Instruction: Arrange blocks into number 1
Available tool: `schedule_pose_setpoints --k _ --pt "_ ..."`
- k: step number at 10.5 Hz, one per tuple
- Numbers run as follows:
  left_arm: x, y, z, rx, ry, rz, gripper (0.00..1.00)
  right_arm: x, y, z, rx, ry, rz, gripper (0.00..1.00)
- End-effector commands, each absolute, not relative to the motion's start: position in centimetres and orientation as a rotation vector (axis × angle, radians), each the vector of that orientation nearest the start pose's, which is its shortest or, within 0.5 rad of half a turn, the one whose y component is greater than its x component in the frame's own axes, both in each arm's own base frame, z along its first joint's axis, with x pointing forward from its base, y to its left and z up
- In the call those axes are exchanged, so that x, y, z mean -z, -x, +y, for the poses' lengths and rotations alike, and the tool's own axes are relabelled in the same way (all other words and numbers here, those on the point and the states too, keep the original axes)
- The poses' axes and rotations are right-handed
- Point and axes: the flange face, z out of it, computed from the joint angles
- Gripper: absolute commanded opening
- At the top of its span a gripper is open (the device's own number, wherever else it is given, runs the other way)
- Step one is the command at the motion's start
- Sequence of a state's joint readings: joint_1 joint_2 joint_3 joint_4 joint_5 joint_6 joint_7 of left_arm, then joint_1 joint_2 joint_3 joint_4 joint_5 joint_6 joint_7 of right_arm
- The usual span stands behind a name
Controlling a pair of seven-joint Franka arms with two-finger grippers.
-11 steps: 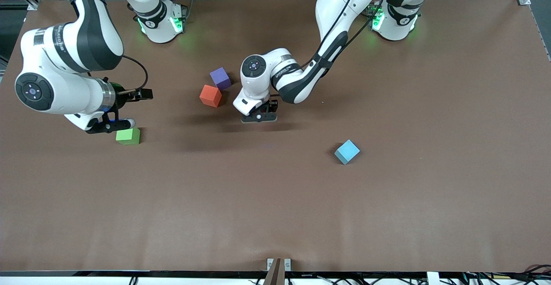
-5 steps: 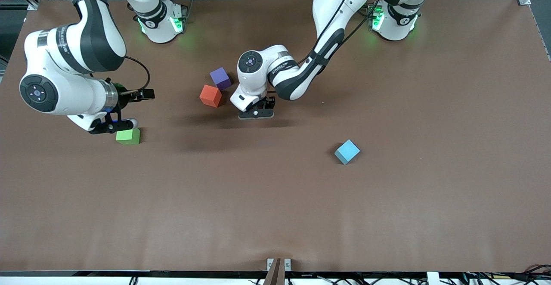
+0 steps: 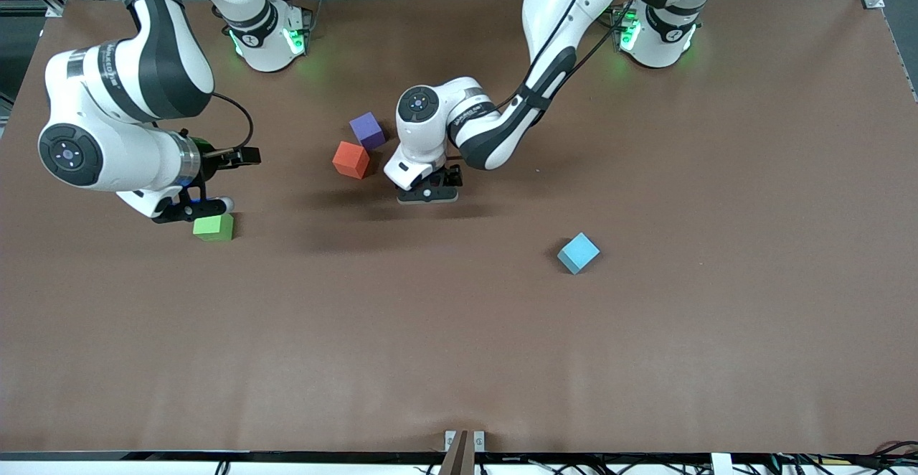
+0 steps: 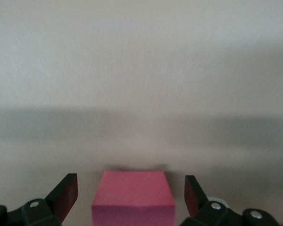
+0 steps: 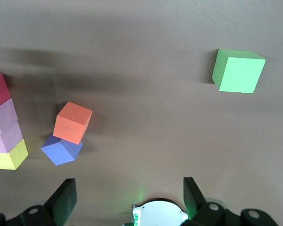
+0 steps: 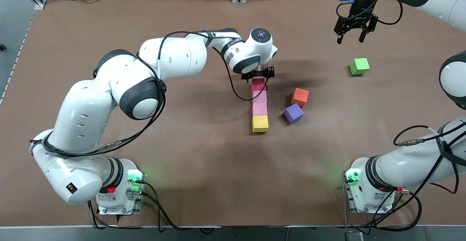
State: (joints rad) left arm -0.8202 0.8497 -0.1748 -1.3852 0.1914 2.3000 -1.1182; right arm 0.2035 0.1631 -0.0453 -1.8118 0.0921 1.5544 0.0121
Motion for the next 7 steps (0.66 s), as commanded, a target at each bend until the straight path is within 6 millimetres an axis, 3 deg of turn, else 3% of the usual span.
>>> schedule_pose_setpoints --k 1,2,4,7 --pt "-26.0 -44.1 -59.2 0.150 3.172 -0.148 1.00 -42.7 -54.7 10.0 -0.658 3.036 -0.199 1.00" --pt "-26.8 -46.4 -57.2 0.148 3.151 -0.204 1.00 -42.7 -54.8 10.0 -0.655 3.037 -0.204 1.00" --pt "-27.0 -53.1 -50.4 0.109 3.104 -0.425 1.00 -42.8 -55.4 10.0 -0.649 3.043 -0.216 1.00" --pt "-26.9 -58.6 -40.4 -0.028 2.943 -0.642 1.00 -43.8 -56.0 11.2 -0.681 3.159 -0.328 1.00"
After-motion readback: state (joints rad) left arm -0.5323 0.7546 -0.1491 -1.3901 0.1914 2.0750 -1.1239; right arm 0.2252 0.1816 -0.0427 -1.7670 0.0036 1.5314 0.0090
